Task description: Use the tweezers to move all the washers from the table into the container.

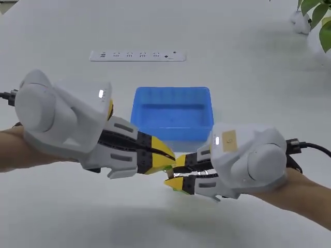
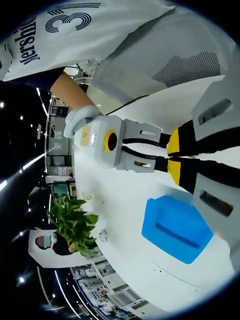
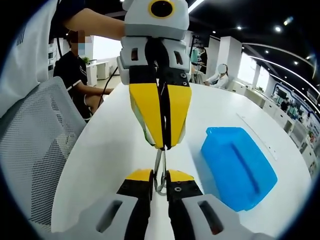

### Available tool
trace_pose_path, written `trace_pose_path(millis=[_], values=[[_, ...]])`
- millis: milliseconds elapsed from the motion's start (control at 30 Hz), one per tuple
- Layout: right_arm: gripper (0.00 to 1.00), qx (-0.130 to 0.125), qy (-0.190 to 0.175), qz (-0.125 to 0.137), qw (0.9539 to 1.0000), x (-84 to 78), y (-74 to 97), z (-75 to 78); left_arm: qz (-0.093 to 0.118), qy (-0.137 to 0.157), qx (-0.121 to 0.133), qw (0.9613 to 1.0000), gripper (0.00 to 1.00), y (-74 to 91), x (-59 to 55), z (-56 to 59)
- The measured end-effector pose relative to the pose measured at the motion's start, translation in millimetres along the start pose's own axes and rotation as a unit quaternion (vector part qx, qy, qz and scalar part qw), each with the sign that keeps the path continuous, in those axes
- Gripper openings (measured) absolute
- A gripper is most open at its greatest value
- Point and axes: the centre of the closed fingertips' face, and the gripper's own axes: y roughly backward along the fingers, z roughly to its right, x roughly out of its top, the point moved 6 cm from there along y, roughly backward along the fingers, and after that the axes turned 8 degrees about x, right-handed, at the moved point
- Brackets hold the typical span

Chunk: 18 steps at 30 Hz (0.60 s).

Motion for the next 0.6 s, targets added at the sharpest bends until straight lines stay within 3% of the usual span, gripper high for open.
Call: trace_pose_path(millis=[367,600], values=[[0.1,-0.008,0.004,-0.004,1.0,2.3,0.5,-2.3,-0.001,-0.004,0.001,1.0,0.04,2.3,1.0,2.3],[0.1,-0.021,0.011,0.002,0.9997,14.9,8.0,1.5,0.006,-0.017,0.011,0.9998,0.04,12.1,12.4,-0.7]])
